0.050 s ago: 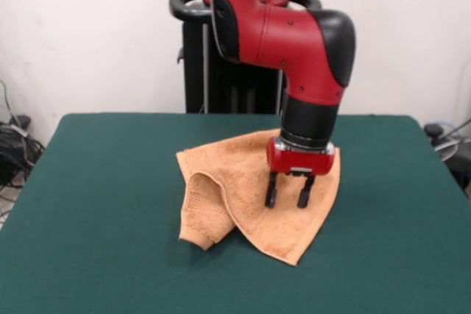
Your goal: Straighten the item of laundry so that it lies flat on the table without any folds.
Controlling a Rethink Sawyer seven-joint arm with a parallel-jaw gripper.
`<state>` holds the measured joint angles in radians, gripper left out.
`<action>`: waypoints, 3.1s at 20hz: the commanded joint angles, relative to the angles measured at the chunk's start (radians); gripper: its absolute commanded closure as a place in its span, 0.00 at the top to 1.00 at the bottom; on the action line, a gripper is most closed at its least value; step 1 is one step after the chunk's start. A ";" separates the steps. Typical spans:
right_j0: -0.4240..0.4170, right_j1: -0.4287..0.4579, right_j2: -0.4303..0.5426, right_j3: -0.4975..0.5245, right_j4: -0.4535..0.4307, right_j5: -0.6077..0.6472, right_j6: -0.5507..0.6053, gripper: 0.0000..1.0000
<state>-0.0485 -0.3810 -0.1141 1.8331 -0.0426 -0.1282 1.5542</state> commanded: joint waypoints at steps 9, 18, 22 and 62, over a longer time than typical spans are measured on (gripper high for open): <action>-0.018 0.157 0.112 -0.167 0.131 0.098 0.220 0.00; -0.128 0.151 0.373 -0.085 0.129 0.215 0.184 0.00; -0.132 0.140 0.417 -0.081 0.138 0.289 0.167 0.00; 0.005 -0.163 0.246 -0.095 0.175 0.418 0.129 1.00</action>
<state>-0.0313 -0.4313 0.1402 1.7728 0.1490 0.2136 1.5542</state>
